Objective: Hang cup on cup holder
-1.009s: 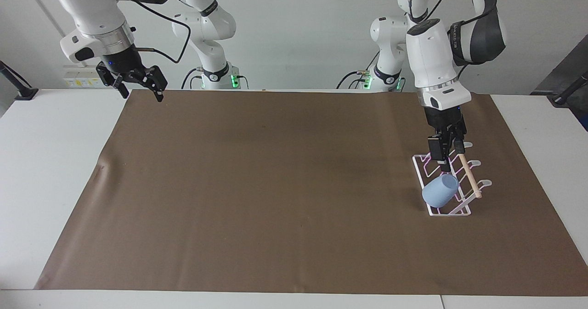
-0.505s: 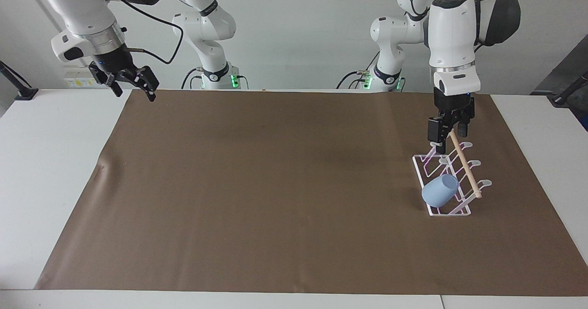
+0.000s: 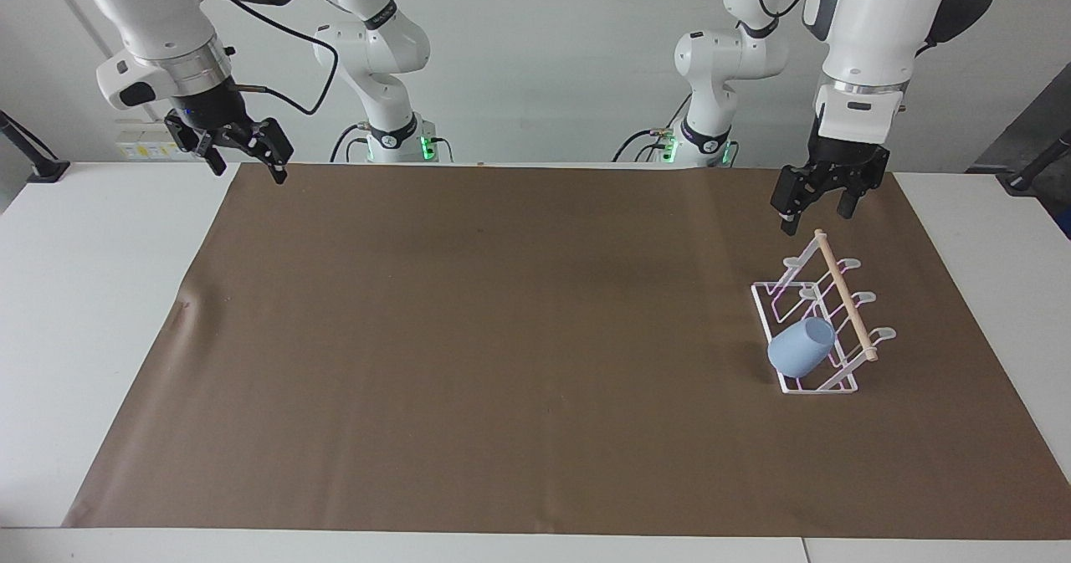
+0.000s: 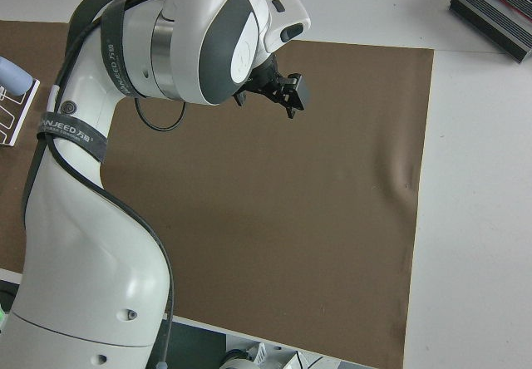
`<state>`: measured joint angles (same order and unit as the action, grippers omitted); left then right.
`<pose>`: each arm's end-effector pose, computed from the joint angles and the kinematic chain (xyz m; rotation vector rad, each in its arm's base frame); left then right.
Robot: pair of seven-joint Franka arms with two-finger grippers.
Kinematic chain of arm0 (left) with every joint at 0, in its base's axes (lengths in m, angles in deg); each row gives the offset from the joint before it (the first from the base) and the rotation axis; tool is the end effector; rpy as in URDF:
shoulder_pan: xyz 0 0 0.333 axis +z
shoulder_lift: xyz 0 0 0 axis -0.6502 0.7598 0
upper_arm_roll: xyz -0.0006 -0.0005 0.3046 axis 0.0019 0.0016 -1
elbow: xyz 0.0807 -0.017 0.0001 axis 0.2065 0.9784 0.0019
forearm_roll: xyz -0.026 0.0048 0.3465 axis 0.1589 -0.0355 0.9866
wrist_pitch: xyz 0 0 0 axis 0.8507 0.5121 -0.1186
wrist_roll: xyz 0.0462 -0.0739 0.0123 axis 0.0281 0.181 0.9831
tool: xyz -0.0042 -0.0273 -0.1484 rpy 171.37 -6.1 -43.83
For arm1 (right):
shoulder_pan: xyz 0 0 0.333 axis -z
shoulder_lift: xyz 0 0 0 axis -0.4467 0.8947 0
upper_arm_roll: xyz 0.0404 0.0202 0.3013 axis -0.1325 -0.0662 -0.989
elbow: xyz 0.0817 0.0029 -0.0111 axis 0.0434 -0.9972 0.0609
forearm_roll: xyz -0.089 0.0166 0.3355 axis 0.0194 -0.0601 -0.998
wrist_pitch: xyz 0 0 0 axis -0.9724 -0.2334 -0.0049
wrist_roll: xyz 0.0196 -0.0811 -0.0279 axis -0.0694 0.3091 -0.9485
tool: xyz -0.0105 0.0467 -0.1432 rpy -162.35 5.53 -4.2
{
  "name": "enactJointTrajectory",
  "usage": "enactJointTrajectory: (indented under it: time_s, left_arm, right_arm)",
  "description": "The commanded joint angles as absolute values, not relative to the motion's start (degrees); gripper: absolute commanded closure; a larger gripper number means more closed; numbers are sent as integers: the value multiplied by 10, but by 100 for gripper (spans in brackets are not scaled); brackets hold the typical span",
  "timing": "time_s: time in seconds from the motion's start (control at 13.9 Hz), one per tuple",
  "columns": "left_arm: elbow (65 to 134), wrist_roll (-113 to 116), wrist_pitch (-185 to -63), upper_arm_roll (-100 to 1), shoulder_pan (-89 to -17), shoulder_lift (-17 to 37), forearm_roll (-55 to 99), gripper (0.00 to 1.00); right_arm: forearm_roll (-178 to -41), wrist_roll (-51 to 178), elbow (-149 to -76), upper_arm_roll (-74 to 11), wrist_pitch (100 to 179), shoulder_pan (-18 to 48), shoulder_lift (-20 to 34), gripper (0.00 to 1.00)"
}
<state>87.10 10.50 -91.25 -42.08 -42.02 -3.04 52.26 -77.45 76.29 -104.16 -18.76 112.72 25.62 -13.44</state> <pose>0.5163 -0.1002 0.5757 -3.0825 -0.3230 -0.3640 0.4807 -0.0446 0.5723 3.1116 -0.2576 0.0033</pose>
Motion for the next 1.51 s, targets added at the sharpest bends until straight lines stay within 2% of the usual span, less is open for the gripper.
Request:
enactJointTrajectory:
  time_s: [0.0, 0.43, 0.94, 1.44]
  left_arm:
    - [841, 35, -860, -420, -400, -24, 485, 0]
    - [796, -98, -751, -471, -406, -16, 450, 0]
    - [694, -179, -618, -509, -420, 26, 468, 0]
    - [710, -223, -617, -531, -428, 7, 466, 0]
  right_arm:
    - [-782, 762, -1045, -190, 1121, 258, -141, 0]
    - [-775, 759, -1044, -194, 1123, 257, -142, 0]
    - [-778, 757, -1044, -194, 1125, 257, -143, 0]
    - [-780, 758, -1048, -194, 1127, 257, -145, 0]
